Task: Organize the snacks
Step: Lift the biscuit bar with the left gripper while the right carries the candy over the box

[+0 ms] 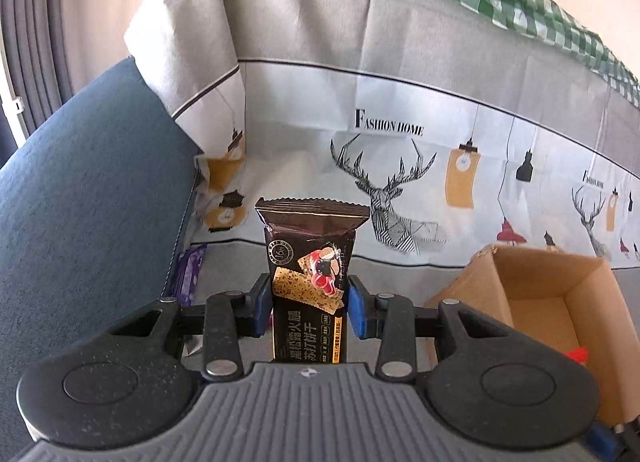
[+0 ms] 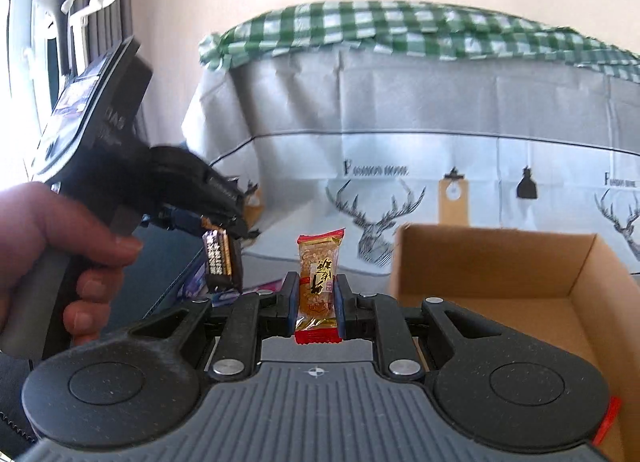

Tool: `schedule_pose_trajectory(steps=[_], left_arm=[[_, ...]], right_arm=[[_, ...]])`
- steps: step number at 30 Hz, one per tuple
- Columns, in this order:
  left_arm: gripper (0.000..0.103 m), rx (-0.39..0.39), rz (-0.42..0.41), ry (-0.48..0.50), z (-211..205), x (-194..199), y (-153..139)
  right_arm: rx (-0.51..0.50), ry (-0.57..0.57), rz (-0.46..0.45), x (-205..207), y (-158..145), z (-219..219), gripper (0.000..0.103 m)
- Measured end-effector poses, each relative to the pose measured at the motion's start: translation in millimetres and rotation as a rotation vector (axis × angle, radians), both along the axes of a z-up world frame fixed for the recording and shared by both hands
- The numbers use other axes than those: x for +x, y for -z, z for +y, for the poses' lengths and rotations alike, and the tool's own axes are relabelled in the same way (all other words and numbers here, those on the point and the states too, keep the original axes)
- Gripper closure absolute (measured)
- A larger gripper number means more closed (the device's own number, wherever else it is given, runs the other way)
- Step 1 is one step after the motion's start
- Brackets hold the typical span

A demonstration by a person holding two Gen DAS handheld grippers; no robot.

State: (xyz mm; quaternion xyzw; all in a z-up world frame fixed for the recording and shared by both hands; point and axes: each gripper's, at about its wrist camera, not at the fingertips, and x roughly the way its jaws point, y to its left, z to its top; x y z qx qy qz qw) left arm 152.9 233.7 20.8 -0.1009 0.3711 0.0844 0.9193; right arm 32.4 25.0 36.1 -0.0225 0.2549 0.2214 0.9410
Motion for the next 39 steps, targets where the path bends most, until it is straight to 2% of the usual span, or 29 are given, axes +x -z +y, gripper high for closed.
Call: schedule_pose_trajectory(steps=[6, 15, 21, 27, 33, 39], left_arm=[[0.060, -0.004, -0.070, -0.007, -15.8, 1.8, -10.3], [0.060, -0.012, -0.227, 0.047, -55.9, -0.9, -31.7], [0.061, 0.006, -0.338, 0.121, -90.7, -9.3, -39.9], [0.060, 0.033, -0.438, 0.242, -139.4, -19.8, -42.5], [0.061, 0.023, -0.474, 0.346, -179.1, -29.4, -38.6], [0.061, 0.023, -0.489, 0.420, -200.1, -35.5, -30.3]], right_arm=[[0.030, 0.022, -0.035, 12.7, -10.2, -28.7, 0.085], [0.040, 0.122, -0.045, 35.8, -8.3, -72.7, 0.085], [0.052, 0.221, -0.062, 47.9, -5.3, -99.9, 0.085], [0.102, 0.354, -0.093, 57.2, -10.4, -129.9, 0.085], [0.131, 0.469, -0.138, 58.7, -15.5, -157.7, 0.085], [0.129, 0.516, -0.167, 58.9, -17.3, -169.8, 0.085]])
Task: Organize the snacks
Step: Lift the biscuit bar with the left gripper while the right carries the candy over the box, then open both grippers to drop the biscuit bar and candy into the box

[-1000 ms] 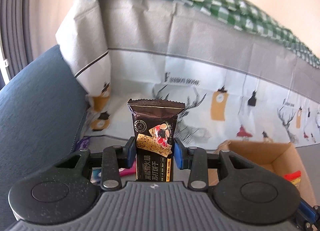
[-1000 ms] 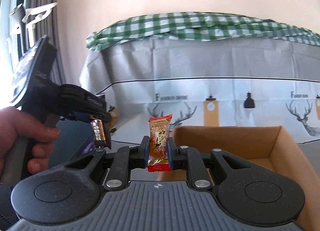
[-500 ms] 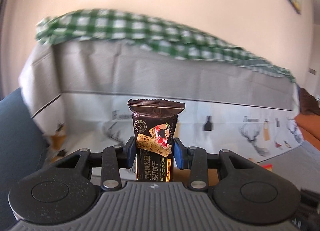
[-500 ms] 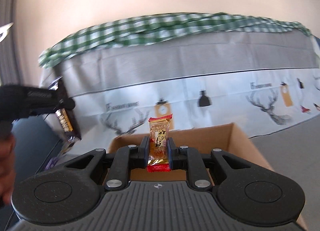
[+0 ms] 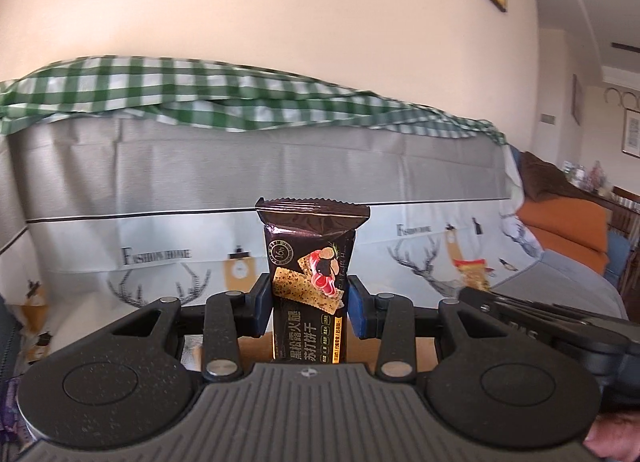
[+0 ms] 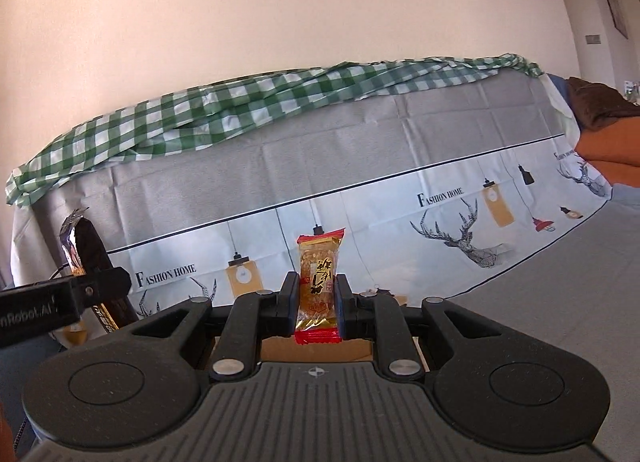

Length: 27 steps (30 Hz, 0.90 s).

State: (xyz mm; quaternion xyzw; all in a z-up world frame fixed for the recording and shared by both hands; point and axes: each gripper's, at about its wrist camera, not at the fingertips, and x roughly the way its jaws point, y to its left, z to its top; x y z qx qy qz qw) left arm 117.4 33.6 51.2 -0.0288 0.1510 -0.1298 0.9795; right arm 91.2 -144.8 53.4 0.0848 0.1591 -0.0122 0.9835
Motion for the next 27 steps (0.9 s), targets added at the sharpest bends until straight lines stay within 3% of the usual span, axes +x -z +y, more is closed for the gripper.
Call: schedule_pose_trajectory(steps=[8, 25, 26, 27], left_arm=[[0.061, 0.036, -0.016, 0.037, -10.2, -3.8, 6.8], [0.060, 0.025, -0.007, 0.046, -7.9, -3.1, 8.5], [0.059, 0.022, 0.000, 0.053, -8.0, -2.4, 9.0], [0.051, 0.021, 0.006, 0.057, -8.2, -2.0, 9.6]], right_arm=[[0.005, 0.014, 0.000, 0.2, 1.4, -2.0, 0.085], [-0.026, 0.003, -0.025, -4.5, -0.8, 5.1, 0.084], [-0.030, 0.004, -0.024, -4.5, -0.6, 5.3, 0.083], [-0.033, 0.008, -0.025, -5.1, -0.6, 5.2, 0.083]])
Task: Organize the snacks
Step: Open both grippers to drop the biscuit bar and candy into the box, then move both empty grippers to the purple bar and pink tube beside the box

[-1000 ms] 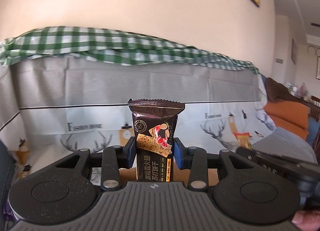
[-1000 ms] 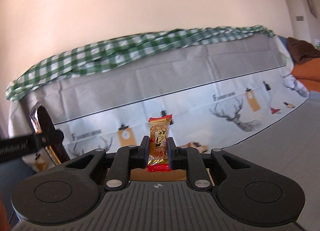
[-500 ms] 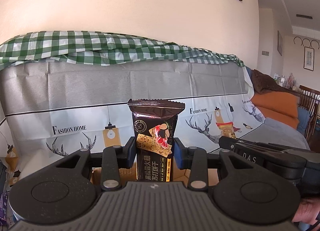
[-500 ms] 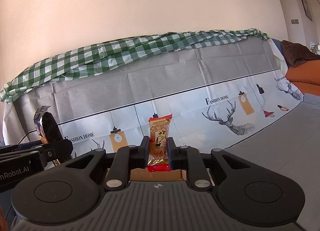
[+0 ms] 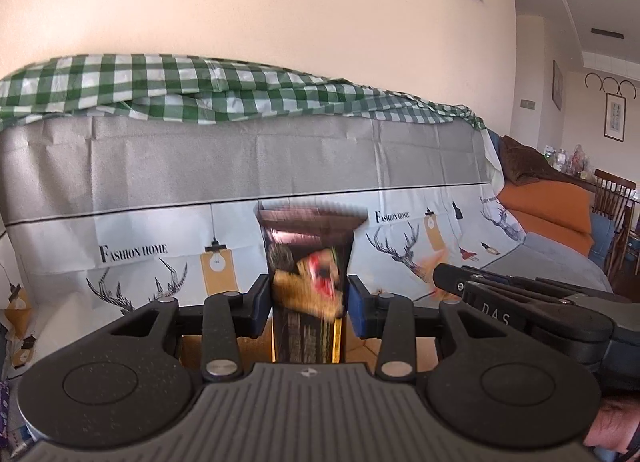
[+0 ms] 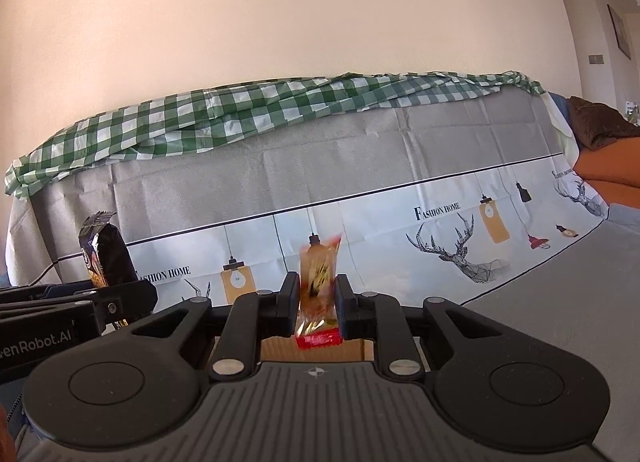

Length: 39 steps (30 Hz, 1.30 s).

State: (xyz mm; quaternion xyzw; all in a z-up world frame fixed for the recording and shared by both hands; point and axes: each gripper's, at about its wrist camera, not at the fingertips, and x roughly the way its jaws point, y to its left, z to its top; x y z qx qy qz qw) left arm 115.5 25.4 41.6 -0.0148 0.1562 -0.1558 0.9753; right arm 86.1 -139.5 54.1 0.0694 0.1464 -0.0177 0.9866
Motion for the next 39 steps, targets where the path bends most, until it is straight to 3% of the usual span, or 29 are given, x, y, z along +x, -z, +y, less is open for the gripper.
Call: schedule_pose_trajectory(steps=[1, 2, 5, 11, 21, 27, 30, 33, 39], left_arm=[[0.036, 0.001, 0.005, -0.001, -0.3, 0.7, 0.4], [0.032, 0.004, 0.002, -0.005, -0.6, 0.4, 0.8], [0.031, 0.025, -0.013, -0.008, -2.9, -1.3, 1.4], [0.031, 0.028, -0.034, -0.036, 1.0, -1.1, 2.1], [0.031, 0.065, -0.057, -0.189, 35.3, 11.2, 0.9], [0.031, 0.036, -0.014, -0.269, 76.8, 21.4, -0.9], [0.036, 0.010, -0.001, -0.308, 102.0, 24.1, 6.6], [0.045, 0.018, 0.045, -0.376, 125.7, 35.0, 16.5], [0.045, 0.033, 0.155, -0.530, 172.7, 50.1, 36.8]], right_arm=[[-0.005, 0.004, 0.002, 0.1, -0.1, 0.4, 0.079], [-0.010, 0.007, 0.007, 0.8, 0.0, 1.1, 0.066], [-0.010, 0.023, 0.015, 1.6, 0.8, 1.3, 0.049], [-0.003, 0.031, 0.012, 2.8, -0.5, 4.7, 0.045], [0.004, 0.022, 0.006, 1.3, -4.9, 32.2, 0.045], [0.039, -0.039, -0.002, -0.7, -7.7, 55.1, 0.047], [0.064, -0.084, -0.016, -3.4, -9.7, 68.2, 0.050], [0.079, -0.115, -0.037, -8.8, -11.8, 83.0, 0.050], [0.099, -0.211, -0.046, -14.3, -8.5, 113.7, 0.049]])
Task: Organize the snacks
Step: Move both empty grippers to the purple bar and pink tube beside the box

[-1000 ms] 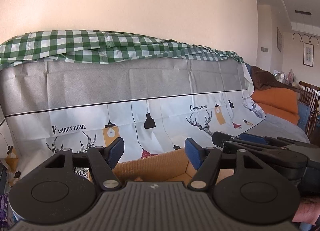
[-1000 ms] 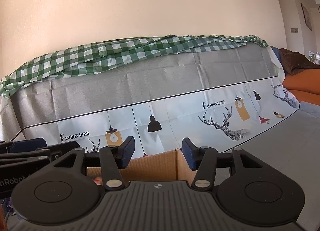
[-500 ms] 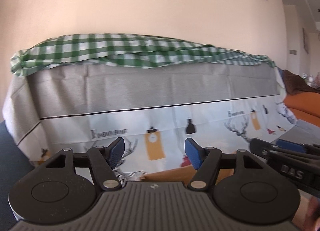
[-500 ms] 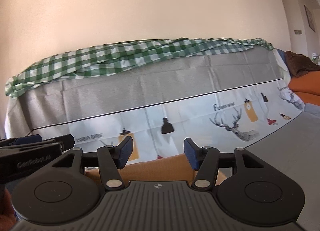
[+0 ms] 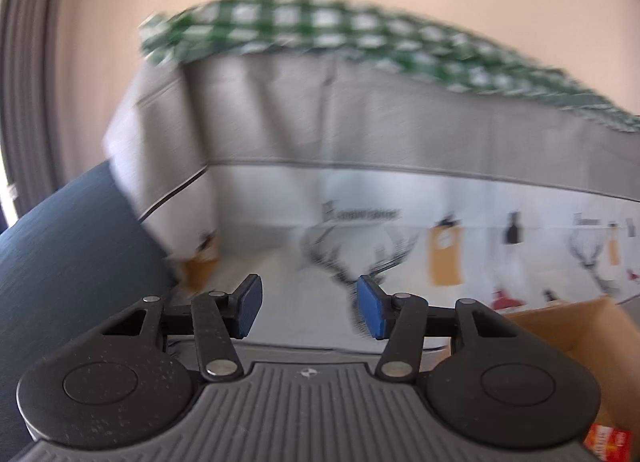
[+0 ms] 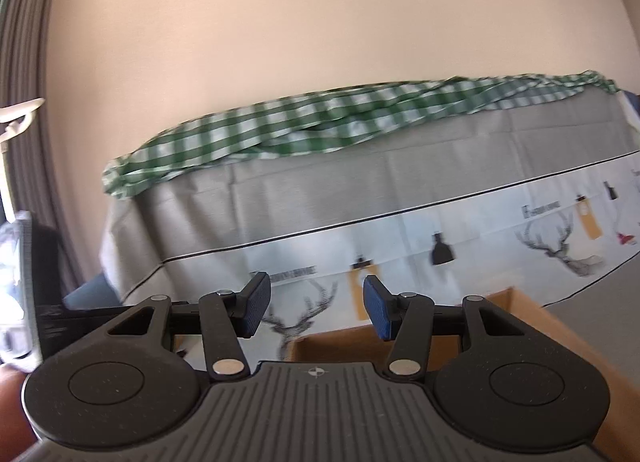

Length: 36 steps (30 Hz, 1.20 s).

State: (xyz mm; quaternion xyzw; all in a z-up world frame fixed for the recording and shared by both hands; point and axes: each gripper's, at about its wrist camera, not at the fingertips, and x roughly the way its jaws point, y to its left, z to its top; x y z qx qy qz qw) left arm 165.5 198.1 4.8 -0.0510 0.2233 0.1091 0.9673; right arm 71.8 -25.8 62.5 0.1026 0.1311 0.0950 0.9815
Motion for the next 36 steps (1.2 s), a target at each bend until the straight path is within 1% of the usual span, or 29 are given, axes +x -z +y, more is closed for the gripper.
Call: schedule_pose_trajectory(steps=[4, 8, 11, 12, 14, 18, 22, 24, 25, 26, 27, 28, 29, 30, 31, 33, 36], left_arm=[[0.045, 0.015, 0.089, -0.105, 31.3, 8.7, 16.6], [0.045, -0.010, 0.162, -0.208, 67.6, 13.9, 32.7], [0.045, -0.029, 0.222, -0.241, 83.0, 19.5, 47.6], [0.045, -0.016, 0.240, -0.243, 83.6, 21.4, 51.9], [0.045, 0.058, 0.267, -0.228, 75.3, 26.2, 58.4], [0.045, 0.197, 0.363, -0.236, 57.3, 40.7, 77.9], [0.045, 0.338, 0.466, -0.240, 46.5, 59.5, 108.2], [0.045, 0.427, 0.514, -0.243, 45.2, 66.9, 125.4], [0.046, 0.460, 0.527, -0.244, 44.9, 69.2, 132.0], [0.046, 0.474, 0.520, -0.252, 45.1, 68.8, 134.7], [0.049, 0.471, 0.516, -0.260, 46.2, 69.4, 135.0], [0.054, 0.457, 0.514, -0.263, 48.7, 70.2, 134.1], [0.057, 0.428, 0.511, -0.264, 52.9, 71.0, 132.9], [0.070, 0.389, 0.518, -0.253, 58.5, 71.8, 131.8], [0.083, 0.348, 0.521, -0.266, 66.4, 71.6, 130.9], [0.088, 0.289, 0.517, -0.276, 78.1, 71.4, 129.6], [0.089, 0.248, 0.504, -0.251, 79.9, 70.0, 124.1]], right_arm=[[0.010, -0.050, 0.016, -3.2, 8.8, 24.1, 0.049], [0.023, -0.128, 0.016, -8.7, 11.9, 55.1, 0.049], [0.025, -0.184, 0.025, -3.6, 9.3, 80.6, 0.049], [0.022, -0.189, 0.032, -1.2, 8.4, 85.0, 0.049], [0.023, -0.193, 0.075, 4.6, 8.8, 88.3, 0.049], [0.042, -0.188, 0.197, 15.6, 12.1, 80.0, 0.047], [0.042, -0.190, 0.237, 21.5, 16.5, 76.8, 0.046], [0.051, -0.194, 0.266, 23.7, 18.4, 76.0, 0.046], [0.055, -0.199, 0.275, 24.2, 18.2, 75.8, 0.046], [0.057, -0.208, 0.278, 24.0, 17.2, 76.0, 0.046], [0.056, -0.214, 0.276, 23.9, 16.1, 76.2, 0.046], [0.054, -0.219, 0.271, 23.4, 14.5, 76.4, 0.045], [0.054, -0.221, 0.265, 23.0, 13.2, 76.3, 0.045], [0.054, -0.223, 0.264, 22.9, 12.5, 75.8, 0.044], [0.055, -0.226, 0.269, 23.3, 12.6, 75.7, 0.044], [0.057, -0.230, 0.276, 25.1, 14.2, 74.6, 0.044], [0.052, -0.230, 0.288, 27.0, 17.4, 74.4, 0.044]])
